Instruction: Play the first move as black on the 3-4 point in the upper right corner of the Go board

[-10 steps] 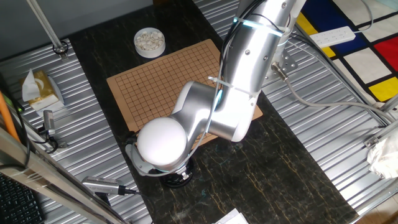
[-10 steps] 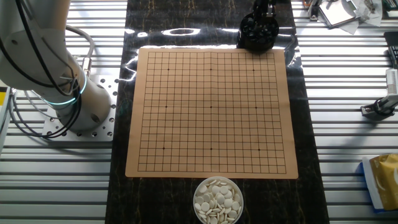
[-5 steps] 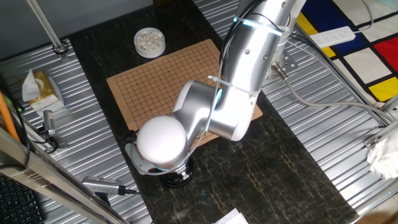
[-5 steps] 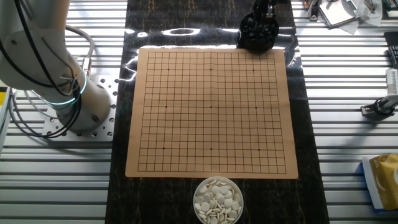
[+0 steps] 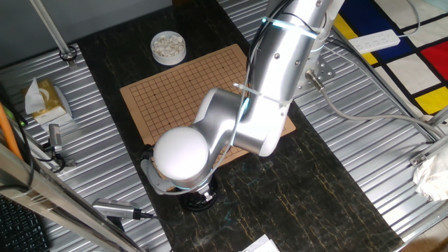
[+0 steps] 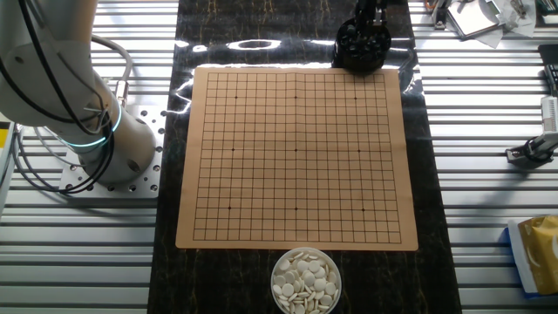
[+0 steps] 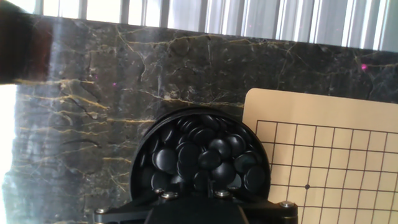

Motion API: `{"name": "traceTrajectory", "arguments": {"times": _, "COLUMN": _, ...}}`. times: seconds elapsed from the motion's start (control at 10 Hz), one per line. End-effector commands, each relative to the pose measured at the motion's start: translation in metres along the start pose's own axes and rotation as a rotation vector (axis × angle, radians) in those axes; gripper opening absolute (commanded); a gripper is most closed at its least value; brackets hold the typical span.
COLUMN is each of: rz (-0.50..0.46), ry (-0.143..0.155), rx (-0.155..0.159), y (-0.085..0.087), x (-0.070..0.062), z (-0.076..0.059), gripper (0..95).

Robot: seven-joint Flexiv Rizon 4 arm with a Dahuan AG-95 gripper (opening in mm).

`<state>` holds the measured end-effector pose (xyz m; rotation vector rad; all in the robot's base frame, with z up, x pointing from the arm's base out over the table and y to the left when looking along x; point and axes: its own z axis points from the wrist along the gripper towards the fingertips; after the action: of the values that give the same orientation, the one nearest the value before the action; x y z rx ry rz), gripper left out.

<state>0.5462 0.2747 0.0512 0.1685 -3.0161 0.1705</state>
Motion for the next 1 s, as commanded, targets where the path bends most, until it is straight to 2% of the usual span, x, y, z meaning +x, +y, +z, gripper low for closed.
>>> {"name": "traceTrajectory", "arguments": {"times": 0.1, "rz": -0.003, "ry": -0.003, "rx": 0.001, "y": 0.0001, "x": 0.0001, "z": 0.0006, "gripper": 19.0}}
{"name": "traceTrajectory", "arguments": {"times": 1.0, "rz": 0.006, "ry": -0.008, "rx": 0.015, "y": 0.0002, "x": -0.0005, "z": 0.0027, "gripper": 19.0}}
